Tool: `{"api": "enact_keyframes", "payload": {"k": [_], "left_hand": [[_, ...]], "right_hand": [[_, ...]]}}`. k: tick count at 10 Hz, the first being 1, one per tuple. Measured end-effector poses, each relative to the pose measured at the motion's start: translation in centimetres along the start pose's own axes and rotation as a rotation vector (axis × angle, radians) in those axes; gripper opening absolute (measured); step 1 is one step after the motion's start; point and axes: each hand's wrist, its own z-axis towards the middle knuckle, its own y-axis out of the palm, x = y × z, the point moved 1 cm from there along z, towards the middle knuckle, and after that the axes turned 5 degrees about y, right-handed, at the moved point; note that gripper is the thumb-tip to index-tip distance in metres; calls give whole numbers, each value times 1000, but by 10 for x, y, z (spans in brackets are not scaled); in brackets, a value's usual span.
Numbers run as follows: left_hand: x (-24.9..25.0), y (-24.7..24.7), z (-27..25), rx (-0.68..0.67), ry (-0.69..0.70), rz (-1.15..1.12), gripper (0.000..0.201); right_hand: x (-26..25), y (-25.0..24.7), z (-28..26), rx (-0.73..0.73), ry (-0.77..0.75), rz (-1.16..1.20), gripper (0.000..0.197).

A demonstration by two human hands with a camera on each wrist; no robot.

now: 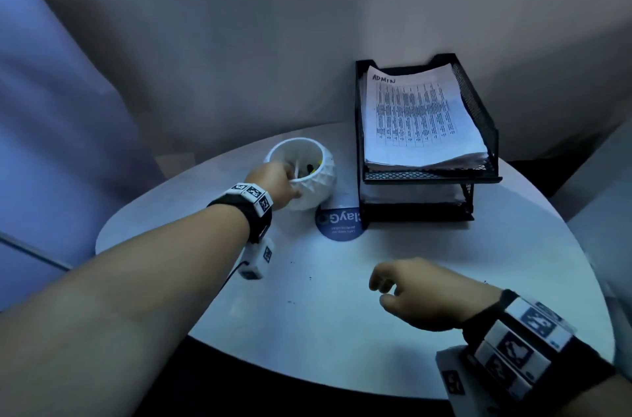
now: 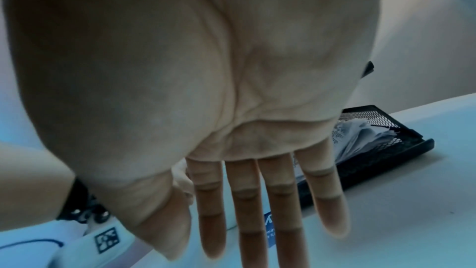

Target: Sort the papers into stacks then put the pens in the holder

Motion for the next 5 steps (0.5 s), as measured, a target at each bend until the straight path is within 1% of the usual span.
{"api": "enact_keyframes", "payload": {"k": [1,2,4,5], "left_hand": [[4,4,29,29,-23,-35,34],[10,5,53,27,-26,-42,38],[19,-3,71,-26,-12,-28,41],[16,-9,69,-4,1,-14,50]], "right_hand": [[5,-1,4,-19,2,15,33],[9,-1,6,-25,-7,25,34],[8,-4,6,-40,15,22,33],[3,-5,3,-14,31,36,33]]}}
